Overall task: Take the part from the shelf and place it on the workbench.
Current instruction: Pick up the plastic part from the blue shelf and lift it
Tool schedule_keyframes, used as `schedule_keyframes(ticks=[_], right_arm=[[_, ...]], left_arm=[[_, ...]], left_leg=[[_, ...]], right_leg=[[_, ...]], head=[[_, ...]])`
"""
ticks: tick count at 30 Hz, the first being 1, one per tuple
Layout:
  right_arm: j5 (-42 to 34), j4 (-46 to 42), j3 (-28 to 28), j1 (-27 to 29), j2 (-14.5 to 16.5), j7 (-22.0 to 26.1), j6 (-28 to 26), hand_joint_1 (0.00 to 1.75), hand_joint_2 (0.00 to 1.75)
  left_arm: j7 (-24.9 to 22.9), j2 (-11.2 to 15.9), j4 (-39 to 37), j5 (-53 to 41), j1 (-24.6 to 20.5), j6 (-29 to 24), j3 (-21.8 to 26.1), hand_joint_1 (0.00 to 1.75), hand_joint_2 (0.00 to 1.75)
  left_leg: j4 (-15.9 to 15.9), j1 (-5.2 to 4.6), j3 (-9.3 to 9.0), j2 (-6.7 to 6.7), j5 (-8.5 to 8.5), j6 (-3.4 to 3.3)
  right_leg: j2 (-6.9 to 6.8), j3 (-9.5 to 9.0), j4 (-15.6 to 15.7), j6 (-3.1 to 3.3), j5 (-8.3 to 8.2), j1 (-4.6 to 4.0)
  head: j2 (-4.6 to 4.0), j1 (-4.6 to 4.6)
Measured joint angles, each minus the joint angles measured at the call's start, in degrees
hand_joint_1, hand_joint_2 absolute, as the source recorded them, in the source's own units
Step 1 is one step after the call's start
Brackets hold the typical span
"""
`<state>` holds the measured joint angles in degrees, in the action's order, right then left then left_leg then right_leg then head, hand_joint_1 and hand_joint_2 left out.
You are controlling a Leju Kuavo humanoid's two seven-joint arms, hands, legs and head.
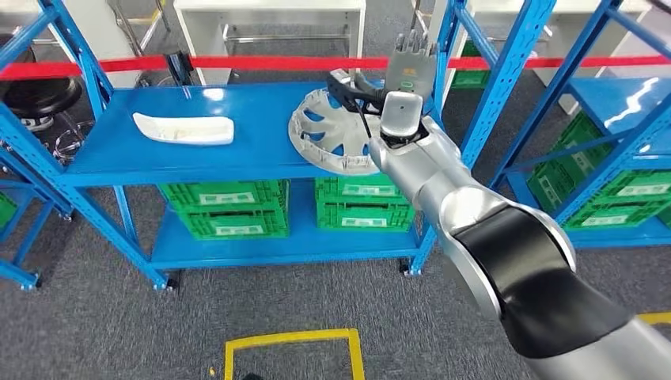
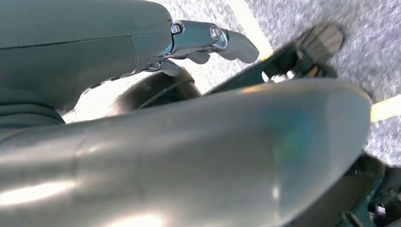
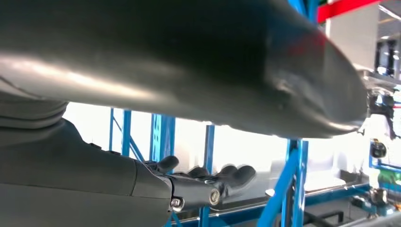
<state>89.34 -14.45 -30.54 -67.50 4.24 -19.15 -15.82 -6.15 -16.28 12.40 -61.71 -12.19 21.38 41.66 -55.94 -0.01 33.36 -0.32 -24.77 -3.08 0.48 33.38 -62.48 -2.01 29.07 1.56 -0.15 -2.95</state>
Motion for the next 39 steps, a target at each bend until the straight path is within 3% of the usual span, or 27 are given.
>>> schedule_keyframes(ticks=[2, 3, 4, 5, 7, 8, 10, 13, 14, 16, 18, 20, 21, 22, 23, 25, 26, 29, 31, 33, 34, 35, 36, 38, 39], right_arm=[[-0.01, 0.03, 0.01, -0.09, -0.10, 0.09, 0.03, 0.00, 0.00], [-0.02, 0.05, 0.01, 0.11, -0.19, 0.12, 0.05, 0.00, 0.00], [-0.03, 0.07, 0.02, 0.35, -0.29, 0.13, 0.08, 0.00, 0.00], [-0.03, 0.08, 0.02, 0.53, -0.37, 0.13, 0.08, 0.00, 0.00], [-0.01, 0.09, 0.04, 0.62, -0.48, 0.14, 0.09, 0.00, 0.00], [0.02, 0.09, 0.04, 0.59, -0.51, 0.19, 0.10, 0.00, 0.00], [0.05, 0.10, 0.07, 0.70, -0.57, 0.29, 0.13, 0.00, 0.00], [0.07, 0.10, 0.23, 0.84, -0.80, 0.31, 0.15, 0.00, 0.00], [0.08, 0.10, 0.28, 0.74, -0.86, 0.31, 0.14, 0.00, 0.00], [0.10, 0.09, 0.33, 0.65, -0.84, 0.33, 0.13, 0.00, 0.00], [0.11, 0.09, 0.33, 0.90, -0.84, 0.37, 0.15, 0.00, 0.00], [0.11, 0.09, 0.33, 1.17, -0.84, 0.38, 0.15, 0.00, 0.00], [0.12, 0.09, 0.33, 1.24, -0.82, 0.39, 0.15, 0.00, 0.00], [0.12, 0.10, 0.33, 1.35, -0.82, 0.41, 0.15, 0.00, 0.00], [0.13, 0.16, 0.33, 1.54, -0.84, 0.45, 0.15, 0.00, 0.00], [0.11, 0.29, 0.34, 2.09, -0.82, 0.53, 0.16, 0.00, 0.00], [0.10, 0.34, 0.34, 2.28, -0.81, 0.57, 0.17, 0.00, 0.00], [0.15, 0.28, 0.39, 1.95, -0.89, 0.66, 0.08, 0.00, 0.00], [0.34, 0.26, 0.42, 1.93, -1.03, 1.19, -0.09, 0.00, 0.00], [0.53, 0.33, 0.42, 3.21, -1.13, 2.01, -0.24, 0.00, 0.00], [0.58, 0.40, 0.41, 4.20, -1.17, 2.26, -0.30, 0.00, 0.00], [0.58, 0.47, 0.40, 5.07, -1.20, 2.36, -0.34, 0.00, 0.00], [0.58, 0.52, 0.40, 5.61, -1.22, 2.37, -0.39, 0.00, 0.00], [0.60, 0.57, 0.40, 5.73, -1.22, 2.37, -0.46, 0.00, 0.00], [0.60, 0.57, 0.40, 5.58, -1.22, 2.37, -0.48, 0.00, 0.00]], left_arm=[[-0.02, -0.04, 0.00, -0.01, -0.06, -0.01, -0.04, 0.00, 0.00], [-0.02, -0.05, -0.01, -0.01, -0.02, -0.01, -0.05, 0.00, 0.00], [-0.03, -0.07, -0.02, -0.01, 0.05, -0.01, -0.07, 0.00, 0.00], [-0.03, -0.07, -0.02, -0.01, 0.12, -0.01, -0.07, 0.00, 0.00], [-0.03, -0.04, -0.02, -0.01, 0.16, -0.01, -0.08, 0.00, 0.00], [-0.03, -0.01, -0.02, -0.01, 0.11, -0.01, -0.10, 0.00, 0.00], [-0.02, 0.04, 0.00, -0.03, 0.07, 0.00, -0.23, 0.00, 0.00], [0.00, 0.04, -0.02, -0.07, 0.14, -0.01, -0.44, 0.00, 0.00], [0.05, 0.04, -0.02, -0.08, 0.09, -0.01, -0.46, 0.00, 0.00], [0.25, 0.03, -0.03, -0.09, -0.02, -0.01, -0.50, 0.00, 0.00], [0.50, 0.02, -0.02, -0.10, -0.05, -0.01, -0.54, 0.00, 0.00], [0.66, 0.04, -0.01, -0.10, -0.10, -0.01, -0.56, 0.00, 0.00], [0.69, 0.05, -0.01, -0.10, -0.12, -0.01, -0.57, 0.00, 0.00], [0.71, 0.07, -0.01, -0.10, -0.07, -0.01, -0.58, 0.00, 0.00], [0.75, 0.14, -0.01, -0.10, 0.03, -0.01, -0.58, 0.00, 0.00], [0.79, 0.24, -0.01, -0.09, 0.06, 0.00, -0.62, 0.00, 0.00], [0.79, 0.26, -0.01, -0.08, -0.02, 0.00, -0.67, 0.00, 0.00], [0.80, 0.13, 0.04, 0.02, -0.29, -0.01, -0.82, 0.00, 0.00], [0.83, 0.05, 0.08, 0.09, -0.30, -0.01, -0.84, 0.00, 0.00], [0.84, 0.03, 0.05, 0.11, -0.15, -0.01, -0.84, 0.00, 0.00], [0.86, 0.02, 0.03, 0.11, -0.03, -0.01, -0.84, 0.00, 0.00], [0.86, 0.02, 0.02, 0.11, 0.07, -0.01, -0.84, 0.00, 0.00], [0.86, 0.02, 0.01, 0.11, 0.13, -0.01, -0.84, 0.00, 0.00], [0.84, 0.01, -0.01, 0.11, 0.14, -0.01, -0.84, 0.00, 0.00], [0.84, 0.01, -0.03, 0.11, 0.13, -0.01, -0.84, 0.00, 0.00]], left_leg=[[-0.06, 0.02, -0.15, 0.16, 0.15, 0.19], [-0.14, 0.07, -0.16, 0.19, 0.14, 0.42], [-0.30, 0.19, -0.16, 0.18, 0.03, 0.76], [-0.57, 0.38, -0.17, 0.15, -0.25, 1.17], [-1.50, 0.88, -0.17, 0.17, -1.29, 2.27], [-2.15, 1.04, -0.09, 0.25, -1.93, 2.90], [-3.06, 1.10, 0.00, 0.44, -3.02, 4.06], [-4.31, 1.20, -0.32, 0.55, -3.50, 5.32], [-5.84, 1.26, 0.38, 0.55, -3.38, 5.58], [-11.76, 1.26, 4.15, 0.56, -3.67, 5.76], [-17.33, 1.04, 9.02, 0.55, -5.78, 5.60], [-17.24, 0.62, 11.52, 0.53, -7.21, 5.00], [-14.81, 0.29, 11.65, 0.50, -6.15, 4.48], [-11.13, -0.13, 11.31, 0.41, -3.16, 3.77], [-7.13, -0.60, 10.90, 0.13, 1.07, 3.08], [-2.50, -1.25, 9.95, -0.33, 7.07, 2.27], [-2.03, -1.41, 9.73, -0.49, 7.81, 2.17], [-1.49, -1.30, 8.57, -0.36, 6.64, 1.56], [-0.57, -1.09, 7.31, -0.30, 5.95, 1.06], [-0.32, -1.09, 6.17, -0.37, 5.00, 0.72], [-0.35, -1.11, 5.63, -0.51, 4.49, 0.67], [-0.49, -1.14, 5.13, -0.69, 3.97, 0.68], [-0.73, -1.20, 4.68, -0.86, 3.47, 0.75], [-1.44, -1.37, 4.05, -1.04, 2.47, 0.97], [-1.82, -1.46, 3.95, -1.08, 2.08, 1.13]], right_leg=[[-0.07, 4.02, -7.16, 0.12, 3.37, -0.01], [-0.08, 5.91, -10.03, 0.00, 4.28, 0.07], [-0.10, 7.04, -11.10, -0.19, 4.06, 0.22], [-0.15, 7.09, -9.97, -0.30, 2.66, 0.44], [-0.34, 4.75, -3.20, -0.67, -1.51, 0.89], [-0.44, 3.65, -0.10, -0.63, -2.06, 0.92], [-0.62, 2.67, 2.18, 0.00, -1.19, 0.72], [-0.44, 1.78, 1.59, 1.73, -0.68, 0.62], [-0.33, 1.17, 1.59, 2.16, -0.45, 0.63], [-0.11, -0.35, 2.05, 2.81, 0.15, 0.55], [0.06, -2.06, 2.62, 3.20, 1.18, 0.32], [0.26, -4.00, 2.98, 3.28, 2.53, 0.11], [0.36, -5.05, 3.14, 3.24, 3.27, 0.03], [0.45, -6.00, 3.37, 3.19, 4.03, -0.02], [0.59, -6.97, 3.51, 3.04, 4.76, -0.12], [0.91, -8.02, 4.04, 2.44, 5.95, -0.32], [1.08, -8.40, 4.41, 2.04, 6.37, -0.37], [0.88, -9.25, 5.26, 1.18, 7.56, -0.20], [0.38, -6.77, 0.40, 1.15, 9.75, -0.39], [0.23, -1.17, -7.95, 1.44, 11.90, -0.81], [0.23, 1.35, -10.71, 1.54, 11.73, -1.01], [0.23, 3.01, -11.21, 1.57, 10.17, -1.16], [0.22, 3.62, -9.34, 1.57, 7.33, -1.23], [0.01, 2.84, -2.17, 1.73, 0.88, -1.34], [-0.07, 2.14, 0.88, 1.97, -0.97, -1.43]], head=[[0.00, -0.03], [0.00, -0.03], [-0.01, -0.03], [-0.01, -0.03], [-0.01, -0.03], [-0.01, -0.10], [-0.01, -0.18], [-0.01, -0.11], [-0.01, -0.06], [0.00, 0.03], [0.00, 0.04], [0.00, 0.05], [0.00, 0.05], [0.00, 0.07], [0.00, 0.10], [-0.01, 0.16], [-0.01, 0.19], [-0.01, 0.15], [0.00, 0.05], [0.00, -0.02], [-0.01, -0.02], [-0.01, -0.03], [-0.01, -0.03], [-0.01, 0.02], [-0.01, 0.03]])
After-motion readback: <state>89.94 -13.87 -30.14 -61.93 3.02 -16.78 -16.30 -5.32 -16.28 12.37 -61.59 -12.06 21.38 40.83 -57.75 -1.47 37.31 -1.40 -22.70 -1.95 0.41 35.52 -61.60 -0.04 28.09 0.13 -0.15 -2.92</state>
